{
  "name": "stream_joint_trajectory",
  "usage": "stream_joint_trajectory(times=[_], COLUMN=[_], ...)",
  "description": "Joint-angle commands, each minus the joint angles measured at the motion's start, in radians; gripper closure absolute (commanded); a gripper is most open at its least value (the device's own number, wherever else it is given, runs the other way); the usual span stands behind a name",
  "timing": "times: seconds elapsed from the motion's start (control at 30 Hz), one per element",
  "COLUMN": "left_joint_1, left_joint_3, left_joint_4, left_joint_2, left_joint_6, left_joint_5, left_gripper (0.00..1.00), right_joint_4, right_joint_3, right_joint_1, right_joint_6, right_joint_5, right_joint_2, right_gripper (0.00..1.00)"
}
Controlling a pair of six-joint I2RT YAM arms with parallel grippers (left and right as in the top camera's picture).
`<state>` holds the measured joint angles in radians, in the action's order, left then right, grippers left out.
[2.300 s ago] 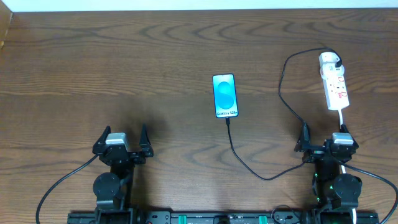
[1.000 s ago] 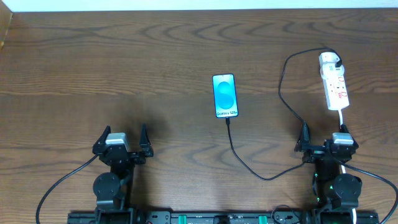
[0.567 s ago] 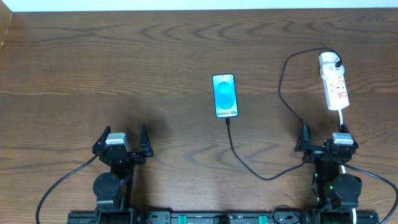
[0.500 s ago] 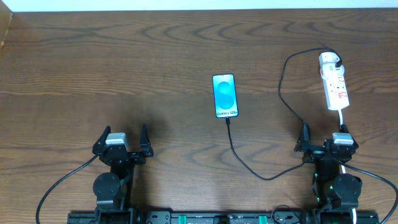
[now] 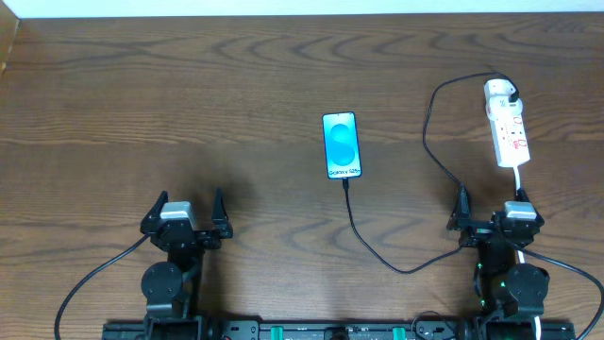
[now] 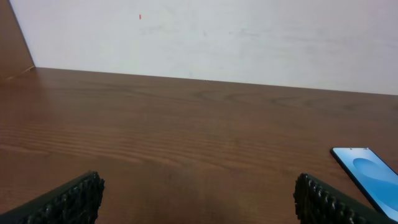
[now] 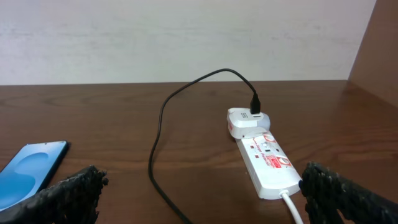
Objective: Plug charger to phone and switch on socket
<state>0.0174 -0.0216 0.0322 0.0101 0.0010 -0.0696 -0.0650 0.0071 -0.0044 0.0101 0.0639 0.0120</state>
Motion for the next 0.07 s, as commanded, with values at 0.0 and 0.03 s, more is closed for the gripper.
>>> stream_joint_trajectory(times=[0.0,0.03], left_joint_1=[-0.004,-0.004], left_joint_3=[0.018,0.018], left_joint_4=[0.032,0.032], left_joint_2=[-0.006,-0.006], left_joint_6=[0.013,0.013], left_joint_5=[-0.024,-0.024], left_gripper=[0.02,0.02], right_joint_4=[-0.003,-0.003], right_joint_3=[-0.002,-0.002], right_joint_1=[0.005,0.005], right_joint_6=[-0.015,-0.015], right_joint_5=[0.005,0.005], right_joint_2=[-0.006,-0.006], right_gripper=[0.01,0.01])
